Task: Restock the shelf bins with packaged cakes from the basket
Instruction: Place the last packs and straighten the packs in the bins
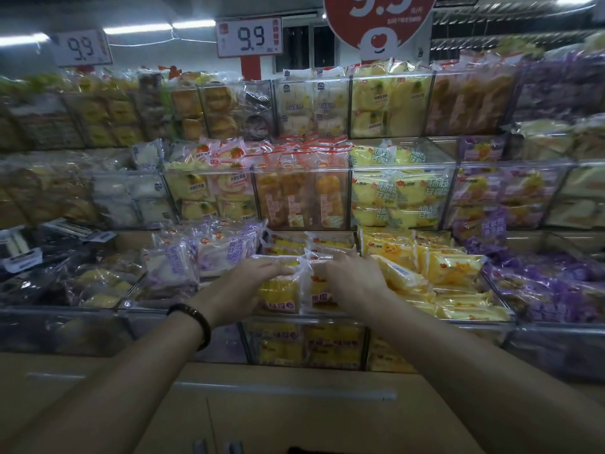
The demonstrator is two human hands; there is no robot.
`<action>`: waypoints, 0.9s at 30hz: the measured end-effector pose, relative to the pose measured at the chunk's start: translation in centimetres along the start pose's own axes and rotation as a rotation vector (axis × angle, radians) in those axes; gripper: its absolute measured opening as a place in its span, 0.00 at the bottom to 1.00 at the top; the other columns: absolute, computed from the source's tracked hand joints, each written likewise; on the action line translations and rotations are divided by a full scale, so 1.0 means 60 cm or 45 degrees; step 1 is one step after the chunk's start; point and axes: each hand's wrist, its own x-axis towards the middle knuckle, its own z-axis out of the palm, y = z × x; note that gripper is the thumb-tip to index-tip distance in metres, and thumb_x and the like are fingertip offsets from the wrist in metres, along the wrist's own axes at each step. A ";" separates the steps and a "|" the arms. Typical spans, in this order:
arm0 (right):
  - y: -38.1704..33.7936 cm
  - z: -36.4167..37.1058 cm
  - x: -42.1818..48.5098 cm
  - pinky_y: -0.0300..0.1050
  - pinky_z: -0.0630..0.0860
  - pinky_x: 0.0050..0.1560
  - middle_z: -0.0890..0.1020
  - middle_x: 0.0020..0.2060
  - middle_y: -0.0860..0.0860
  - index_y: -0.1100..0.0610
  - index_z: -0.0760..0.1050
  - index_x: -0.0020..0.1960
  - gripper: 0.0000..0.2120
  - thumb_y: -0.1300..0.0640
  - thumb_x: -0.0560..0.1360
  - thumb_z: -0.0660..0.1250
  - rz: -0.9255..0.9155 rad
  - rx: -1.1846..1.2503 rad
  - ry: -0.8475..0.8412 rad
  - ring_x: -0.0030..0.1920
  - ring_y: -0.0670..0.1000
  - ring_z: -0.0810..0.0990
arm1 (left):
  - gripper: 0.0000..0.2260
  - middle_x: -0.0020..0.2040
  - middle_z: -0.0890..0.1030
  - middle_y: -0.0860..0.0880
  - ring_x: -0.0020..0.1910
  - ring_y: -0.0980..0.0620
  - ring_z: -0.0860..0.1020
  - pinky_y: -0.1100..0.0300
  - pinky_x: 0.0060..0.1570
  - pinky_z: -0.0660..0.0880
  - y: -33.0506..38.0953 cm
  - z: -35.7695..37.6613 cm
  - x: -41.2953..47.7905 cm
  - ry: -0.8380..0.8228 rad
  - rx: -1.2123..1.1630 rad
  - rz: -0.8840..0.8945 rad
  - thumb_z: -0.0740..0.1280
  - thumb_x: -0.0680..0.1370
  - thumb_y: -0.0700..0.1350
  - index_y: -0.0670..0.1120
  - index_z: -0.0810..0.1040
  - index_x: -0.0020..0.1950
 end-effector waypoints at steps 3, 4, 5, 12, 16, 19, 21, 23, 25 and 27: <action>0.000 0.001 0.002 0.57 0.78 0.57 0.73 0.69 0.57 0.44 0.74 0.71 0.24 0.59 0.78 0.72 0.003 0.032 -0.070 0.69 0.60 0.74 | 0.39 0.75 0.73 0.56 0.75 0.53 0.69 0.52 0.73 0.71 0.007 0.010 0.005 0.030 0.027 -0.016 0.67 0.74 0.24 0.58 0.72 0.78; -0.001 0.005 0.002 0.56 0.78 0.56 0.70 0.69 0.57 0.44 0.73 0.71 0.25 0.59 0.78 0.73 0.014 0.045 -0.078 0.69 0.60 0.73 | 0.40 0.75 0.73 0.55 0.75 0.52 0.68 0.50 0.75 0.70 0.008 0.013 0.006 0.042 0.045 -0.025 0.65 0.73 0.23 0.58 0.72 0.77; -0.004 0.009 0.001 0.56 0.79 0.56 0.69 0.70 0.58 0.45 0.72 0.72 0.26 0.59 0.77 0.74 0.025 0.061 -0.079 0.69 0.61 0.73 | 0.40 0.76 0.73 0.55 0.76 0.51 0.68 0.47 0.76 0.68 0.009 0.015 0.007 0.052 0.072 -0.032 0.64 0.73 0.23 0.57 0.72 0.78; -0.011 0.029 -0.009 0.54 0.77 0.59 0.77 0.69 0.55 0.54 0.64 0.79 0.31 0.57 0.79 0.71 0.042 0.138 0.050 0.66 0.59 0.78 | 0.38 0.75 0.73 0.59 0.72 0.52 0.70 0.53 0.60 0.65 0.023 0.013 0.006 0.107 0.436 -0.052 0.68 0.79 0.35 0.64 0.62 0.81; 0.014 0.030 -0.030 0.60 0.66 0.72 0.78 0.70 0.51 0.47 0.66 0.77 0.28 0.47 0.79 0.70 -0.029 0.048 0.060 0.74 0.58 0.70 | 0.37 0.69 0.74 0.55 0.67 0.52 0.70 0.56 0.62 0.74 0.028 0.007 -0.011 0.025 0.426 -0.136 0.70 0.80 0.41 0.65 0.58 0.83; 0.027 0.031 -0.043 0.59 0.66 0.71 0.78 0.70 0.50 0.42 0.64 0.79 0.32 0.56 0.79 0.71 -0.066 0.058 0.058 0.72 0.58 0.71 | 0.36 0.68 0.73 0.56 0.69 0.51 0.67 0.56 0.64 0.75 0.040 0.002 -0.016 -0.032 0.310 -0.200 0.72 0.81 0.47 0.65 0.58 0.83; 0.030 0.023 -0.041 0.57 0.68 0.71 0.79 0.68 0.49 0.40 0.66 0.78 0.34 0.60 0.78 0.71 -0.063 0.089 0.070 0.71 0.56 0.73 | 0.35 0.66 0.75 0.56 0.67 0.52 0.69 0.58 0.59 0.75 0.048 0.004 -0.014 -0.017 0.335 -0.219 0.73 0.80 0.45 0.64 0.62 0.82; 0.030 0.017 -0.036 0.56 0.70 0.69 0.81 0.67 0.49 0.39 0.68 0.78 0.34 0.63 0.77 0.71 -0.052 0.107 0.094 0.69 0.56 0.75 | 0.36 0.64 0.76 0.54 0.63 0.51 0.71 0.59 0.52 0.76 0.048 0.008 -0.009 -0.009 0.365 -0.242 0.71 0.77 0.35 0.64 0.66 0.77; 0.032 0.016 -0.032 0.55 0.73 0.66 0.82 0.66 0.49 0.37 0.69 0.77 0.36 0.65 0.77 0.70 -0.031 0.119 0.100 0.67 0.56 0.77 | 0.37 0.62 0.76 0.53 0.60 0.49 0.72 0.56 0.46 0.79 0.040 0.013 -0.002 -0.011 0.389 -0.255 0.68 0.74 0.29 0.63 0.68 0.72; 0.031 0.016 -0.029 0.55 0.74 0.66 0.83 0.64 0.50 0.36 0.69 0.77 0.34 0.63 0.77 0.71 -0.028 0.099 0.099 0.66 0.56 0.79 | 0.35 0.61 0.76 0.53 0.59 0.48 0.73 0.55 0.41 0.79 0.031 0.015 0.005 -0.020 0.406 -0.265 0.67 0.72 0.28 0.61 0.68 0.70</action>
